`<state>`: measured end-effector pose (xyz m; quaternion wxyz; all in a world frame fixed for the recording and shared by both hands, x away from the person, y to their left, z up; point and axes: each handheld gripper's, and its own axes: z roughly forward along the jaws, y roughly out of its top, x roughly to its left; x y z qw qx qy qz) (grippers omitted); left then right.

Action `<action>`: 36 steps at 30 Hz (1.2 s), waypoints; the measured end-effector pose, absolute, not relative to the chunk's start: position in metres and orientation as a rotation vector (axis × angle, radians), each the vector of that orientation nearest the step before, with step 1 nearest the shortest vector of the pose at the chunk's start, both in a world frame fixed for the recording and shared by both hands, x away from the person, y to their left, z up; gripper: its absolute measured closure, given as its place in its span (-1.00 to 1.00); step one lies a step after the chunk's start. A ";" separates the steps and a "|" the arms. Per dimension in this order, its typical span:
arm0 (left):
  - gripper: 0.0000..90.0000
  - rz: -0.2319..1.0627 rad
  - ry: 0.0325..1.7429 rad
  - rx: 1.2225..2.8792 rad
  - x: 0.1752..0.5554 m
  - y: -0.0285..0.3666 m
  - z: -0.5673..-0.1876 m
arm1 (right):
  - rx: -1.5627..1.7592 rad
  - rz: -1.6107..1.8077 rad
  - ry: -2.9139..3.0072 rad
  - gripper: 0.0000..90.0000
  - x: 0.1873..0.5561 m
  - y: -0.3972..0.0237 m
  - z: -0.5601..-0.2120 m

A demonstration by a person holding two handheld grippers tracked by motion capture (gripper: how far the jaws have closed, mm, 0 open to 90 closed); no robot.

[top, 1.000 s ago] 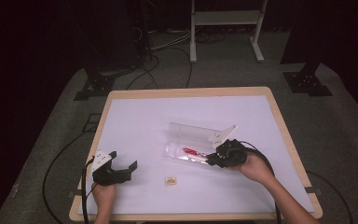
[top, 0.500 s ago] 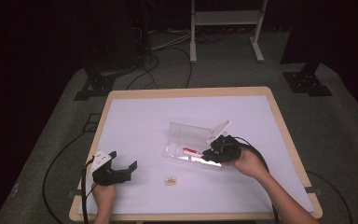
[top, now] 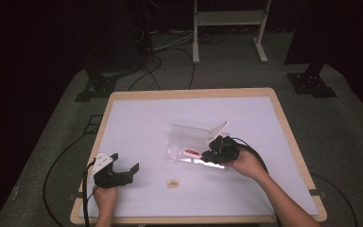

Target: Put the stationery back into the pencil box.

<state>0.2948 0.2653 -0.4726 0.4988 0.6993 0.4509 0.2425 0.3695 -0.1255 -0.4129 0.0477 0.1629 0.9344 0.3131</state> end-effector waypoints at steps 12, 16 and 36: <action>-1.00 0.588 1.091 1.692 0.295 0.265 -0.473 | 0.516 0.939 2.865 0.73 0.377 -0.120 -0.422; -1.00 0.586 1.092 1.692 0.295 0.265 -0.473 | 0.524 0.929 2.872 0.73 0.379 -0.119 -0.424; -1.00 0.586 1.090 1.693 0.295 0.266 -0.472 | 0.541 0.919 2.881 0.73 0.386 -0.114 -0.434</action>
